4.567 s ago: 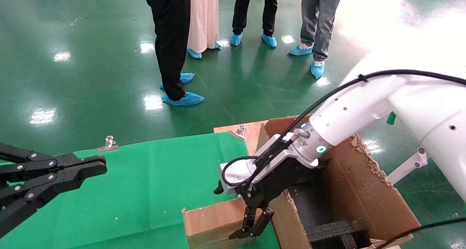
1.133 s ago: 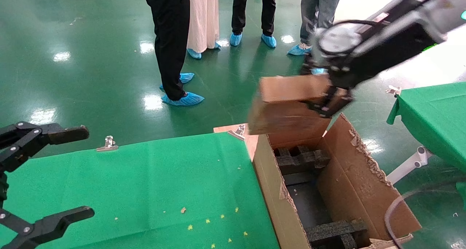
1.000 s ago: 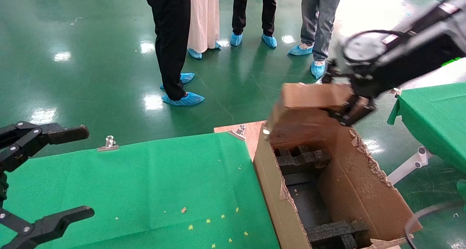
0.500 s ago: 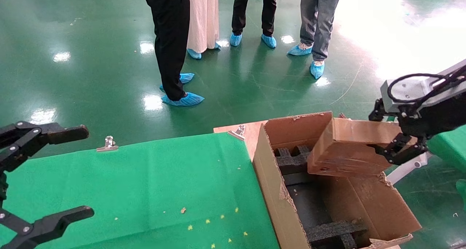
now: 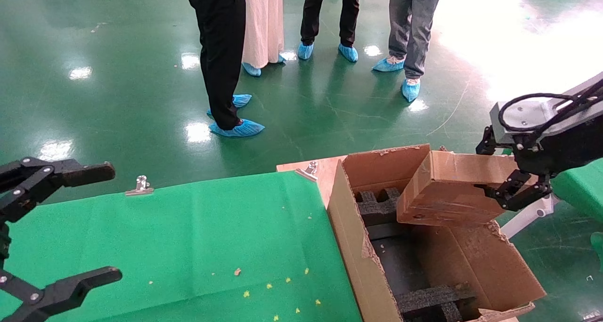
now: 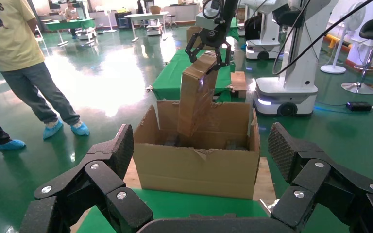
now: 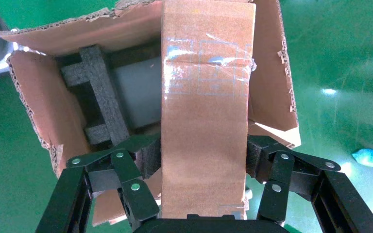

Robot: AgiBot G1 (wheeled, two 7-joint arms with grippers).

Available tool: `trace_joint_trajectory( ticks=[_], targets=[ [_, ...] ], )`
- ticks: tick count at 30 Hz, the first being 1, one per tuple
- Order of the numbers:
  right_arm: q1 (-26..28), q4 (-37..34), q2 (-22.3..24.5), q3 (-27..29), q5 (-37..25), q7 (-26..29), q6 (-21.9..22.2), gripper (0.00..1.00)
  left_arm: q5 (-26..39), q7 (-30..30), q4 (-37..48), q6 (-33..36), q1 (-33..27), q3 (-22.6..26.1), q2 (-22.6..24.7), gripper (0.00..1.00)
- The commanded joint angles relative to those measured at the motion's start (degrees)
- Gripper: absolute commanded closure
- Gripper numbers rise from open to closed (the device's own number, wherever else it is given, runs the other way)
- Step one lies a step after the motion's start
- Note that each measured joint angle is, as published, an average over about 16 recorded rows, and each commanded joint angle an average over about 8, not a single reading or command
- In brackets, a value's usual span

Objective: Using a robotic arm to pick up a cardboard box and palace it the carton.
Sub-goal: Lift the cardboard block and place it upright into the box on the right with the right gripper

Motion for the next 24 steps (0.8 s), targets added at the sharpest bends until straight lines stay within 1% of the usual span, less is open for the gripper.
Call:
trace_joint_trajectory(
  ticks=[1, 3, 6, 12, 16, 20, 22, 24],
  targets=[
    [-0.1, -0.2, 0.1, 0.1, 0.2, 0.0, 0.2, 1.00, 0.0, 0.0, 0.0, 0.0, 0.0, 0.0, 0.0, 0.00],
    [-1.1, -1.0, -0.3, -0.3, 0.5, 3.1, 1.2, 1.00, 0.0, 0.0, 0.0, 0.0, 0.0, 0.0, 0.0, 0.00],
    [-2.7, -2.2, -0.9, -1.0, 0.6, 9.6, 3.1, 1.00, 0.0, 0.0, 0.0, 0.0, 0.0, 0.0, 0.0, 0.00],
    [-5.5, -3.1, -2.0, -2.8, -0.3, 25.7, 6.9, 1.00, 0.0, 0.0, 0.0, 0.0, 0.0, 0.0, 0.0, 0.00],
    [-6.6, -1.9, -2.0, -4.0, -1.5, 36.6, 9.3, 1.00, 0.0, 0.0, 0.0, 0.0, 0.0, 0.0, 0.0, 0.00],
    [-7.2, 0.1, -1.0, -5.2, -2.8, 47.0, 11.6, 1.00, 0.0, 0.0, 0.0, 0.0, 0.0, 0.0, 0.0, 0.00],
    [-7.6, 1.1, -0.3, -5.6, -3.0, 51.7, 12.5, 1.00, 0.0, 0.0, 0.0, 0.0, 0.0, 0.0, 0.0, 0.00],
    [-7.9, 2.0, 0.4, -5.9, -3.0, 55.2, 13.1, 1.00, 0.0, 0.0, 0.0, 0.0, 0.0, 0.0, 0.0, 0.00]
  ],
)
